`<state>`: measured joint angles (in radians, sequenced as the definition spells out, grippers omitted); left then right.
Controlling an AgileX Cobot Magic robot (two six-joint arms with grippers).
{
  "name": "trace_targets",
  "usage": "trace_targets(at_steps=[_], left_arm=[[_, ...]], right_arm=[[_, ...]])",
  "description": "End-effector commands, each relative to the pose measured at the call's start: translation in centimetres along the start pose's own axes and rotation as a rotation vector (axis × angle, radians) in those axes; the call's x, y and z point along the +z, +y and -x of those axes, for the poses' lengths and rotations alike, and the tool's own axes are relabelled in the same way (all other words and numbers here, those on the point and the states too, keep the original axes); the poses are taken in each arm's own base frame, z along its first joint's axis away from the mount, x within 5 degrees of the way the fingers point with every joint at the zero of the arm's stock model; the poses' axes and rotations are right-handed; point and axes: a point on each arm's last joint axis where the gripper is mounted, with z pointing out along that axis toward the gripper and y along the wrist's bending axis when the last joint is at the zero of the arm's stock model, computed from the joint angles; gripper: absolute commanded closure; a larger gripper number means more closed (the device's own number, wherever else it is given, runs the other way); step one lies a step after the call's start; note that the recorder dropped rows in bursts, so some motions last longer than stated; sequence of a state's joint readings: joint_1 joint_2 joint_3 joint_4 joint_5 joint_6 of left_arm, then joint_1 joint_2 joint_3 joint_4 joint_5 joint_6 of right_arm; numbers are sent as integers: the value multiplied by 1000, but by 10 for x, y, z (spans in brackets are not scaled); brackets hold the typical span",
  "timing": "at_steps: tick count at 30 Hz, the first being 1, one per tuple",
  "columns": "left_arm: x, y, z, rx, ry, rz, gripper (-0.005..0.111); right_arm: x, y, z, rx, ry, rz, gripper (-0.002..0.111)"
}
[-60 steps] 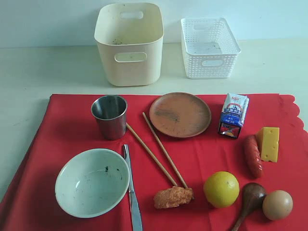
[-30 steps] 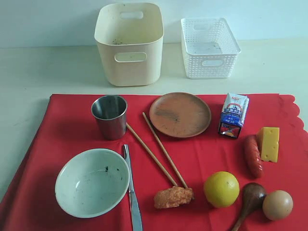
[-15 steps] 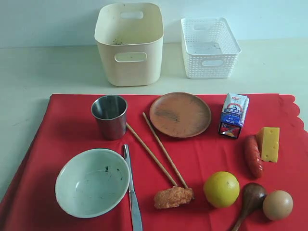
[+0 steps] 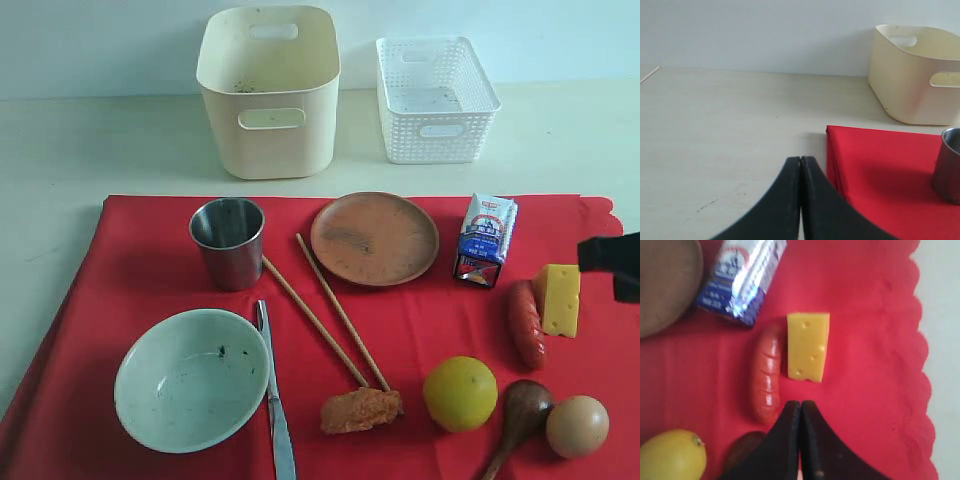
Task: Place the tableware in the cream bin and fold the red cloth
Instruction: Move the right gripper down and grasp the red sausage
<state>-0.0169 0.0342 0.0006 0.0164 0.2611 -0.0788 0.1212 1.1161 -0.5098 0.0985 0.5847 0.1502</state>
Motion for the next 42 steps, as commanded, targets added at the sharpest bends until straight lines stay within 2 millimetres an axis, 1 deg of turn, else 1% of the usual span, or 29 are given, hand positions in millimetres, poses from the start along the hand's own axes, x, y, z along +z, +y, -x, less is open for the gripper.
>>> trace_targets(at_steps=[1,4,7,9,11,14,17,19,21,26,35,37,40,41,42], left_arm=[[0,0,1,0,-1,-7,106],[0,0,1,0,-1,-7,106],[0,0,1,0,-1,-7,106],[0,0,1,0,-1,-7,106],[0,0,1,0,-1,-7,106],[0,0,1,0,-1,-7,106],[0,0,1,0,-1,-7,106],[0,0,1,0,-1,-7,106],[0,0,1,0,-1,-7,106],[0,0,1,0,-1,-7,106],[0,0,1,0,-1,-7,106],[0,0,1,0,-1,-7,106],[0,0,1,0,-1,-7,106],[0,0,1,0,-1,-7,106],[0,0,1,0,-1,-7,106]], right_arm=[[22,7,0,-15,137,7,108],[28,20,-1,-110,173,47,105],[34,29,-3,-185,179,57,97],[39,31,-3,-206,190,51,91],[45,31,-3,-204,214,45,82],[54,32,1,-202,210,41,66],[64,33,7,-199,183,39,55],[71,33,8,-199,179,34,49],[78,33,8,-198,186,29,46],[95,33,9,-180,172,23,46],[110,32,6,-156,186,15,47],[111,32,6,-156,188,14,50],[111,32,6,-156,189,13,64],[111,32,5,-156,194,13,72],[111,32,5,-156,196,13,78]])
